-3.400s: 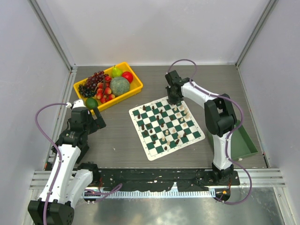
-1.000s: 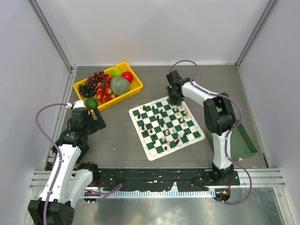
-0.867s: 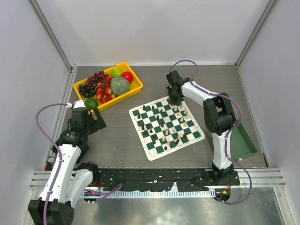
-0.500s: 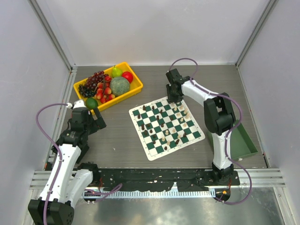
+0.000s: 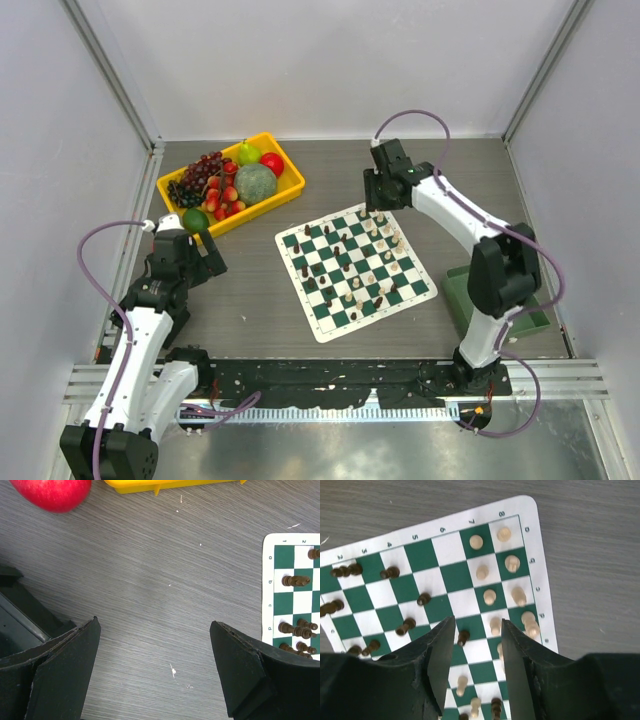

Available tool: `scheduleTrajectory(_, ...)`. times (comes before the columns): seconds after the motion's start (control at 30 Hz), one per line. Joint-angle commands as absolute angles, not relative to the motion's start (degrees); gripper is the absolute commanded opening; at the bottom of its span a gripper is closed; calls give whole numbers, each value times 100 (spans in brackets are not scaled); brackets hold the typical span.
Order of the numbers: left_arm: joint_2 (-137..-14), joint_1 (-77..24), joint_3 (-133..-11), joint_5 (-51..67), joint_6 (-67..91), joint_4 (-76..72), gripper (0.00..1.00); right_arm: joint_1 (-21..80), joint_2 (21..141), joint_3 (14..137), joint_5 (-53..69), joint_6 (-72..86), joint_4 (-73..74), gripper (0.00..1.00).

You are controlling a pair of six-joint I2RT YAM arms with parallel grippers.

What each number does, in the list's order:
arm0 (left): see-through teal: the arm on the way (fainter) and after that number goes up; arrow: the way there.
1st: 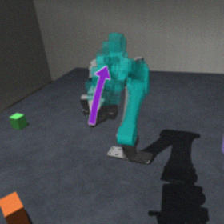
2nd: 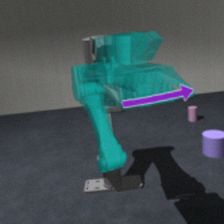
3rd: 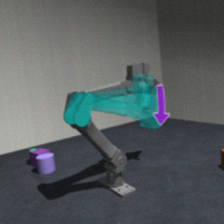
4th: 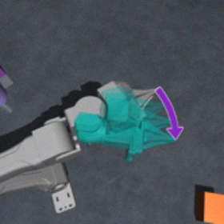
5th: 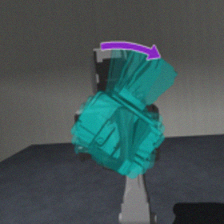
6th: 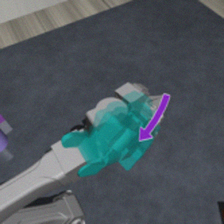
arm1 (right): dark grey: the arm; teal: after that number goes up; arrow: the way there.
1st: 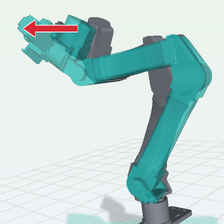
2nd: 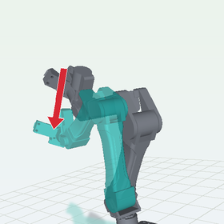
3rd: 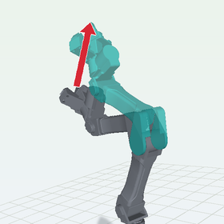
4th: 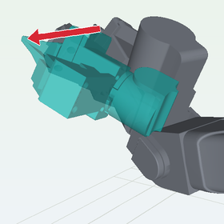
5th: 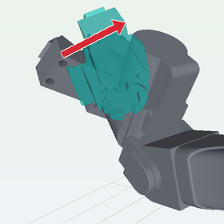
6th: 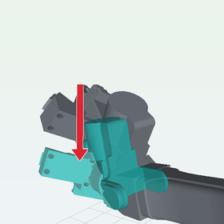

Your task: Set up the chess pieces on the board

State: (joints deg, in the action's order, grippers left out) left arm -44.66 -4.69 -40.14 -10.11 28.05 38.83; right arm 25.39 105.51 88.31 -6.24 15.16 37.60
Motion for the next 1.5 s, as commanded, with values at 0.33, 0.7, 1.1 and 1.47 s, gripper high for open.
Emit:
scheduleTrajectory(0.33, -4386, -439, -4034, -1872, 3506, 3876, 99, 2619, 7385, 5689, -572, 2381, 2435, 57)
scheduleTrajectory(0.7, -3973, -448, -3876, -1732, 3411, 3718, 99, 3488, 7585, 5765, -448, 2408, 2918, 56)
scheduleTrajectory(1.1, -4034, -439, -3867, -1485, 3331, 3735, 99, 4430, 8130, 5757, -589, 2847, 3287, 48)
scheduleTrajectory(1.47, -4113, -439, -3859, -1301, 3340, 3604, 99, 4798, 7638, 5318, -369, 2830, 3630, 47)
